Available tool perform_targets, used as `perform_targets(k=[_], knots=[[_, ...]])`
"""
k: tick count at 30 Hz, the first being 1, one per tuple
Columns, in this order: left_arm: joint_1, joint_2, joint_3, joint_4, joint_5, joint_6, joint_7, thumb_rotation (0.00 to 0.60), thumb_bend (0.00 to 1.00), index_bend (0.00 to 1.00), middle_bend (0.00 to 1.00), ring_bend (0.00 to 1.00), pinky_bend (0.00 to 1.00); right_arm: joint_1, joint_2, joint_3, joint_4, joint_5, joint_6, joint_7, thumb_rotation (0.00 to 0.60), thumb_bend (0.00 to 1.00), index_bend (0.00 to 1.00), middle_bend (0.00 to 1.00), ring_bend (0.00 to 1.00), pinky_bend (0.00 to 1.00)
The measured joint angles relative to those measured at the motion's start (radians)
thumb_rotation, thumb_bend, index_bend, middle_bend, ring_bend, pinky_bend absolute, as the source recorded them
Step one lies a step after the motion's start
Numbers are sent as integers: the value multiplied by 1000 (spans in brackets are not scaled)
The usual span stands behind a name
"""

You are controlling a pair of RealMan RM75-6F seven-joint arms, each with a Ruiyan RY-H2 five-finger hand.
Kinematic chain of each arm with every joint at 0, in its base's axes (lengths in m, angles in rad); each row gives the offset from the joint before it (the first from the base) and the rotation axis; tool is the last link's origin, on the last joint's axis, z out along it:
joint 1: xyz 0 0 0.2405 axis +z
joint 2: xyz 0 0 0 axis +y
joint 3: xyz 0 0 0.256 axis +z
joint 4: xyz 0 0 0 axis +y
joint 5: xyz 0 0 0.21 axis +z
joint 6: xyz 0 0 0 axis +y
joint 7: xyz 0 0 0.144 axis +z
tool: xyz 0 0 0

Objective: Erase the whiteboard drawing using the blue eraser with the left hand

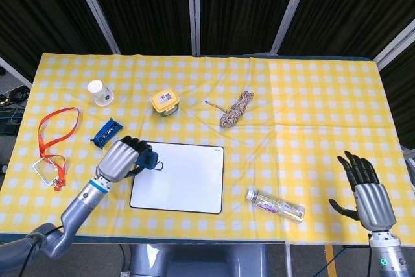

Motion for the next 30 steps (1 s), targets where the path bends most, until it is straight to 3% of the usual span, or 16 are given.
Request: perform_targets(k=[13, 30], knots=[[-34, -148, 21, 30, 15, -30, 13, 600, 633, 782, 589, 537, 503, 2, 3, 0, 1, 1, -5, 11, 600, 72, 9, 0, 0, 0], [-64, -261, 25, 197, 6, -54, -26, 600, 633, 788, 591, 537, 503, 3, 6, 0, 1, 8, -12, 25, 600, 72, 10, 0, 0, 0]])
